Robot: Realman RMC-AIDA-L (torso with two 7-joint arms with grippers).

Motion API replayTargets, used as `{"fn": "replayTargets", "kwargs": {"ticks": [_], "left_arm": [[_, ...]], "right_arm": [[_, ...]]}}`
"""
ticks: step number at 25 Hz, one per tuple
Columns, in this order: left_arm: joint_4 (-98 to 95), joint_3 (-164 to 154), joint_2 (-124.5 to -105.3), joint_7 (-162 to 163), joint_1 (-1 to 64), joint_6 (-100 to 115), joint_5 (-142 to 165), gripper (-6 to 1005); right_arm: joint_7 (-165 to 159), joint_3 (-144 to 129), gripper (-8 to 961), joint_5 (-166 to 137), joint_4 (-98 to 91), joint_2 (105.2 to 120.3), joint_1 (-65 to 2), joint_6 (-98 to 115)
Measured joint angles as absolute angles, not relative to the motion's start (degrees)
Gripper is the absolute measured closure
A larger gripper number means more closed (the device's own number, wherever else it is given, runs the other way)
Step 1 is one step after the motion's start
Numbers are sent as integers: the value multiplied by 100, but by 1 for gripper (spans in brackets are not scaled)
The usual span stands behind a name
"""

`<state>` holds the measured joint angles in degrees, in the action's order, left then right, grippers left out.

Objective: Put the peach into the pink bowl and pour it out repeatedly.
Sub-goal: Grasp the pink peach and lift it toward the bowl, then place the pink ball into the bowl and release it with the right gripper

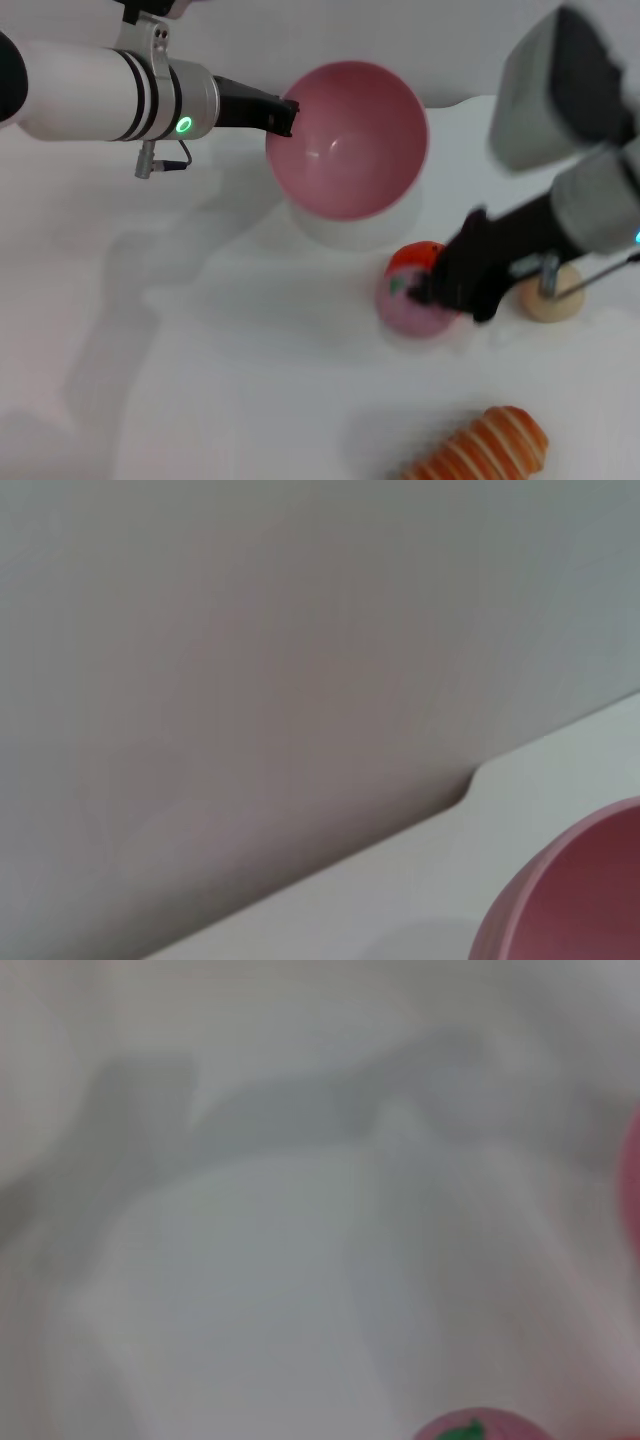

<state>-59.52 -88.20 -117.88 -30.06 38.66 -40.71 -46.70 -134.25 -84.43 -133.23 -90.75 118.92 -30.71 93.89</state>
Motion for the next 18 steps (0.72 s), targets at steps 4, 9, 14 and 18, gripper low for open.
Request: {"fn": "replayTargets", "kwargs": {"ticks": [4, 9, 14, 18], "left_arm": [[-5965, -8850, -11788, -3002, 3911, -4333, -4667, 915], [-5998, -8859, -11800, -2988, 3977, -4680, -4668, 915], [-6153, -8859, -11805, -2927, 3984, -5057, -4667, 915], [-6202, -8802, -11783, -2865, 4034, -5478, -4651, 915]], "right_arm": [[-13357, -7807, 925, -12938, -9937, 11891, -3002, 9578], [-13271, -7143, 926, -12589, -10493, 11874, -3138, 9581], [-13103, -7152, 925, -12606, -10084, 11870, -3201, 9098], [-12942, -7169, 925, -12601, -9649, 11872, -3207, 8950]]}}
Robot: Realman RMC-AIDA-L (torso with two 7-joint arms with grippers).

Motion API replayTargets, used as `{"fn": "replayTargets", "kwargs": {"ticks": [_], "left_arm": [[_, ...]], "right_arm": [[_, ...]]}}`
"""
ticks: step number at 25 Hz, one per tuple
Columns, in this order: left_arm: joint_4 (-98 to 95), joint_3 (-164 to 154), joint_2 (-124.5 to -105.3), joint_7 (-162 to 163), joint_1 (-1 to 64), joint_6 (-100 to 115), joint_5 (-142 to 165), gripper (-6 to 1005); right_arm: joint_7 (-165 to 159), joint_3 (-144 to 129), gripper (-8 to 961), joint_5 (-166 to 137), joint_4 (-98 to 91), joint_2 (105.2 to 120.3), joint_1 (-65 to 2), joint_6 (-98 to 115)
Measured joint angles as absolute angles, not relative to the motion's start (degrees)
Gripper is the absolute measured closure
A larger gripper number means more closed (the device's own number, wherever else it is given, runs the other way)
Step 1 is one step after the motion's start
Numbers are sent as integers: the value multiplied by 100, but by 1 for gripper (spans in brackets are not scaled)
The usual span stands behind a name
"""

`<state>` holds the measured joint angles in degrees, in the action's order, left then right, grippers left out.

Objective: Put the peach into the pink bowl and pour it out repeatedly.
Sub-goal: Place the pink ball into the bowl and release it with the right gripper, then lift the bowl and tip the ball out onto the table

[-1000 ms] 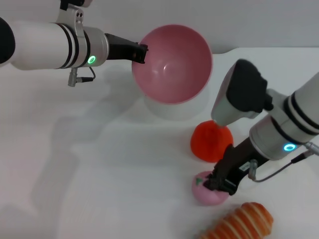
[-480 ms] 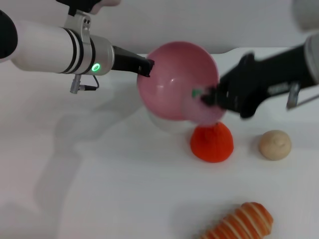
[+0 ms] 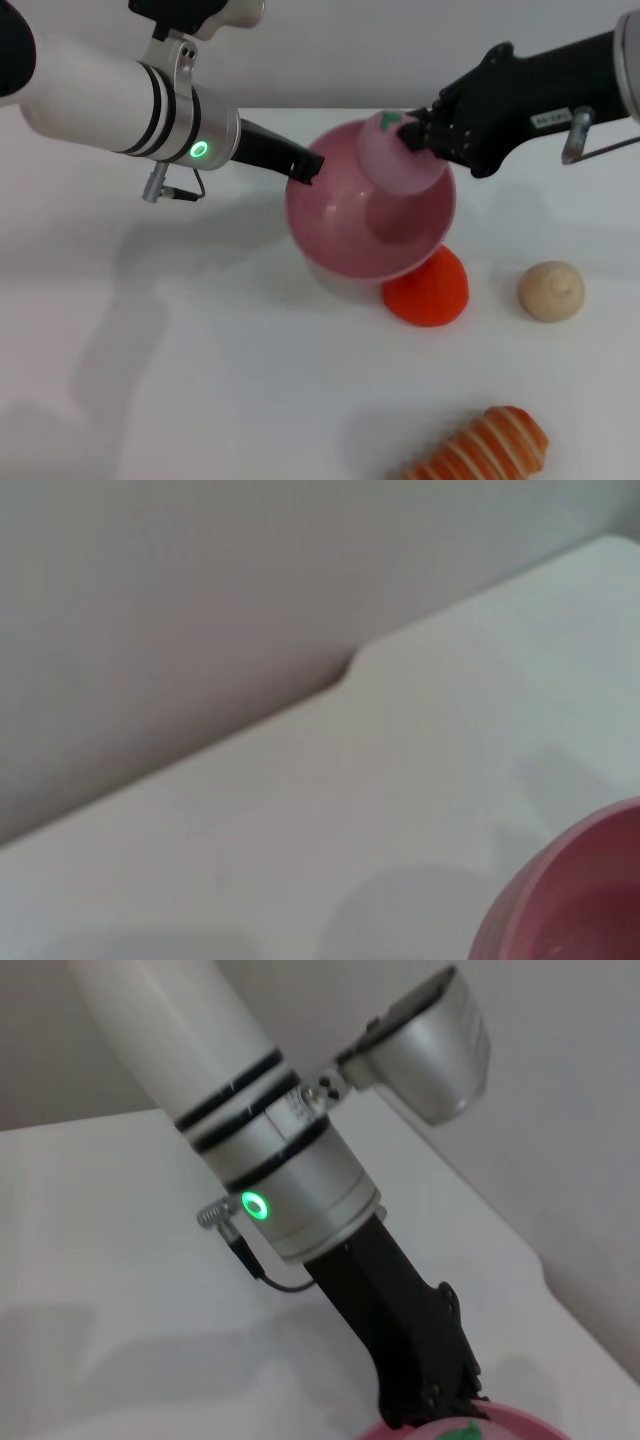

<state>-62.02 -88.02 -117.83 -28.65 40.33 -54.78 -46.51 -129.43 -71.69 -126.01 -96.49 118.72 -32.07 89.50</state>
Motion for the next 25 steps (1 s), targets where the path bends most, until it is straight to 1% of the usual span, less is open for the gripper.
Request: {"fn": "replayTargets", "kwargs": {"ticks": [10, 21, 25], "left_arm": [[-6167, -8751, -11798, -2546, 4246, -5980, -4039, 914], [-6127, -8766, -11804, -2541, 4263, -5986, -4012, 913], [-6126, -8770, -11803, -2560, 4258, -5977, -4007, 913]], "right_arm": [[-12679, -7614, 926, -12649, -8710, 11876, -3240, 8348], [-12397, -7743, 811, -12563, -8514, 11888, -3065, 7824], [-12368, -7672, 624, -12282, -8540, 11885, -2914, 7682]]}}
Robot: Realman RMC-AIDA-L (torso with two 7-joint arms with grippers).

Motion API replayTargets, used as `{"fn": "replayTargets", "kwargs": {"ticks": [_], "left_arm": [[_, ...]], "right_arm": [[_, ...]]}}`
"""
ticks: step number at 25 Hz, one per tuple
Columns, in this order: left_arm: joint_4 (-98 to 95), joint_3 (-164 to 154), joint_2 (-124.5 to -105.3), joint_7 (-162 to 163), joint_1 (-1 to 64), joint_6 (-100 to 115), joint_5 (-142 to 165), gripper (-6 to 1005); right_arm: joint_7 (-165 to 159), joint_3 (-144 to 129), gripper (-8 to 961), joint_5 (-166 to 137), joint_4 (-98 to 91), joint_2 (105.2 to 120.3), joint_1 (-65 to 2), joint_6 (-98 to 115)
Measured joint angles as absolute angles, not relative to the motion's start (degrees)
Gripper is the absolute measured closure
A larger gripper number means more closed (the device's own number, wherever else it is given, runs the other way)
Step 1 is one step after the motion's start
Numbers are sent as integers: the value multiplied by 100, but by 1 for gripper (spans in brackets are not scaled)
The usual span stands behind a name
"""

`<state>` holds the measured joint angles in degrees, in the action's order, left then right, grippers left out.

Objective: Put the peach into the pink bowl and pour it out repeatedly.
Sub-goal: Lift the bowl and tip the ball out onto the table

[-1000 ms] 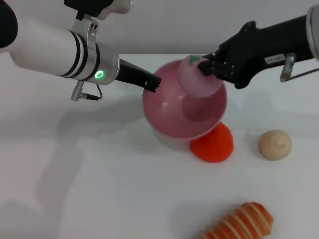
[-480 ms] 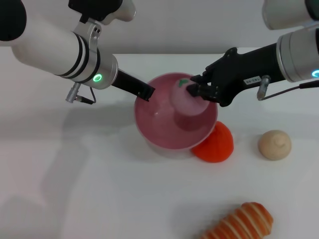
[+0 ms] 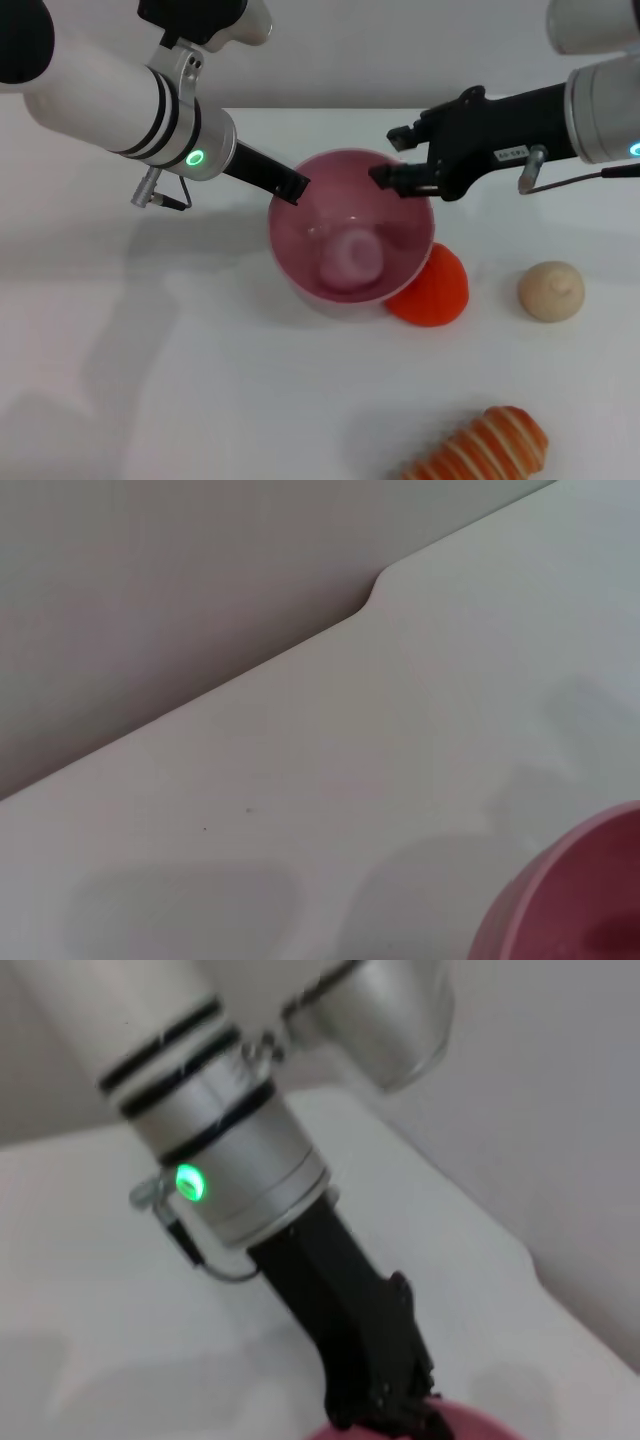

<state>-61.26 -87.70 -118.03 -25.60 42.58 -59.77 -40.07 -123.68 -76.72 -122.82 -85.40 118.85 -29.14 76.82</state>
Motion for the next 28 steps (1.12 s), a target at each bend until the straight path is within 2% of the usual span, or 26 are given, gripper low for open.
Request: {"fn": "replayTargets", "kwargs": {"ticks": [4, 9, 14, 20, 28], "left_arm": [[-6134, -8781, -11806, -2601, 4224, -5820, -4007, 913], [-6168, -8938, -11811, -2615, 4154, -5306, -4006, 912], [-6146, -9177, -11822, -2618, 4141, -4840, -4010, 912], [-6299, -9478, -11826, -2619, 4045, -4421, -4052, 912], [-6804, -10301, -11828, -2620, 3580, -3320, -4049, 911]], "right_arm": [[-11881, -7368, 507, -11521, -8587, 11877, -2541, 7513], [-10209, -6810, 507, -9289, -8060, 11882, -1843, 7440], [-7798, -6366, 507, -6453, -6517, 11871, -1248, 7814], [-5993, -5753, 507, -4708, -4476, 11865, -1182, 8635], [-5555, -5065, 507, -4013, -3407, 11870, -1200, 8826]]}}
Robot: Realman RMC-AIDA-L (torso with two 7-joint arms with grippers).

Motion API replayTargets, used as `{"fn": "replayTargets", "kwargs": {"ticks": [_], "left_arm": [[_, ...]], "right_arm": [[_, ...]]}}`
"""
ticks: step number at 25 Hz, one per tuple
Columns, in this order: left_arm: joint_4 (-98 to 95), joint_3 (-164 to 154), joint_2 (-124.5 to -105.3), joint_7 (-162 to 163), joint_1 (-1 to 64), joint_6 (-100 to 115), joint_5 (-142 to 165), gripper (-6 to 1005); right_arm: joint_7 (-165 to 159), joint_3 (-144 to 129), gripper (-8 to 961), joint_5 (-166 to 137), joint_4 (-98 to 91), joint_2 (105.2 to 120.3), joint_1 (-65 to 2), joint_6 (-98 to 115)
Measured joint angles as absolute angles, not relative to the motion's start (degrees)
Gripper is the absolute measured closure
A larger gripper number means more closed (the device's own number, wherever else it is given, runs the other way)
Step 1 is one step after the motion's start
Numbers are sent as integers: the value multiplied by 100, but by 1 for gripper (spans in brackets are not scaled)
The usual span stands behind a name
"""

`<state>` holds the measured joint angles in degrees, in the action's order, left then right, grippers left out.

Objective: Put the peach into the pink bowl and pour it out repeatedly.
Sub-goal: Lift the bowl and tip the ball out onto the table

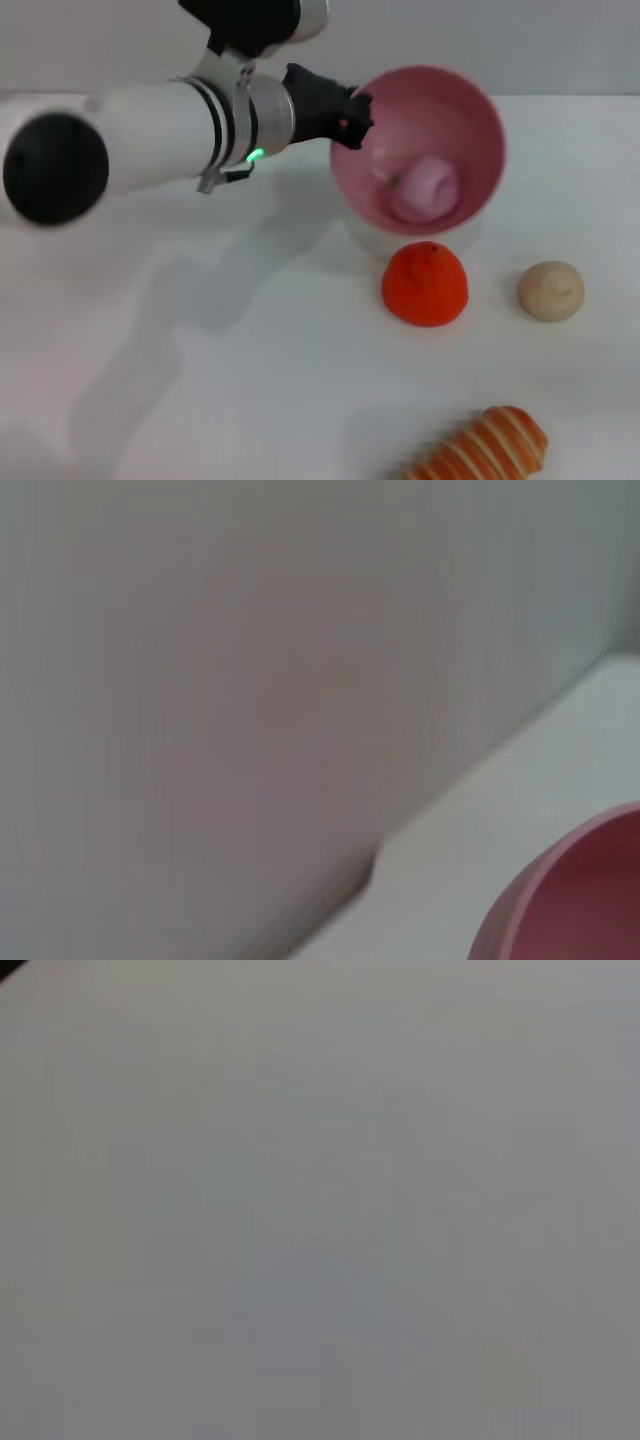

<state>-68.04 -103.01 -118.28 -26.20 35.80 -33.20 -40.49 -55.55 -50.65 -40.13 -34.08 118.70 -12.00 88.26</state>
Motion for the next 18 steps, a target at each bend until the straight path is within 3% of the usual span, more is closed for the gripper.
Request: {"fn": "replayTargets", "kwargs": {"ticks": [3, 11, 18], "left_arm": [[-7136, -11228, -11819, -2626, 2915, -1773, -4051, 911], [-7033, -12743, -11803, -2688, 2065, 900, -3998, 910], [-6133, -14032, -11836, -2693, 1717, 3601, -3779, 910]], "right_arm": [[-5546, -4902, 507, -3995, -3318, 11864, -1200, 8828], [-5531, -4709, 506, -3982, -3329, 11860, -1196, 8806], [-5528, -4491, 506, -3970, -3353, 11847, -1209, 8815]]}}
